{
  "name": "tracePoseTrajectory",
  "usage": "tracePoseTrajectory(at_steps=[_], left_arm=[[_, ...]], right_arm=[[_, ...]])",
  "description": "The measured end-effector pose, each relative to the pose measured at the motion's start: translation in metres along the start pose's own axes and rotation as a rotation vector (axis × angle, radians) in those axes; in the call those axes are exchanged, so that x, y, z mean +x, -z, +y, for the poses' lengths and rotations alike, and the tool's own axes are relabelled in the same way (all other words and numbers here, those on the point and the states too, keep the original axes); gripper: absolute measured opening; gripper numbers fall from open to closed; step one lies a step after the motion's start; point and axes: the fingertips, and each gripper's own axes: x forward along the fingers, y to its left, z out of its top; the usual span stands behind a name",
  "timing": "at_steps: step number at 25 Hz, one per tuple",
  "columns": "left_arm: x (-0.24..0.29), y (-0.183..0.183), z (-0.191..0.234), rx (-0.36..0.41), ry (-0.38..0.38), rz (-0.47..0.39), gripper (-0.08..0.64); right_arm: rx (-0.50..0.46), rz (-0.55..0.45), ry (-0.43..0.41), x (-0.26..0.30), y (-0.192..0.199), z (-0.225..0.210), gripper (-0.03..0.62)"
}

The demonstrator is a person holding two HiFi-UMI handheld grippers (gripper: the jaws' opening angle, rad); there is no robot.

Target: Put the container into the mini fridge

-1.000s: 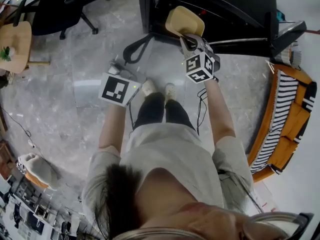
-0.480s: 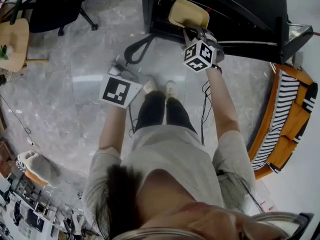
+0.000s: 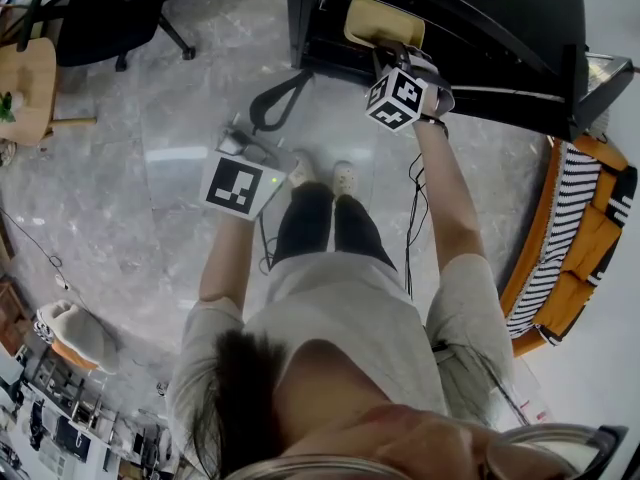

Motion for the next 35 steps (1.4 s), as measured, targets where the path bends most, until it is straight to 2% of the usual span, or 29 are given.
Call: tracePoseTrajectory(at_steps=[14, 35], left_arm=[[0.003, 0.012, 0.019, -0.004, -0.005, 0.02, 0.002], [-0.002, 0.022, 0.038, -0.015, -0.011, 0.04, 0.002]], right_arm=[[-0.085, 0.071, 0.049, 0.034, 0.001, -0.028, 0.012], [-0.089, 0.101, 0.151, 0.06, -0.008, -0.063, 0.018]])
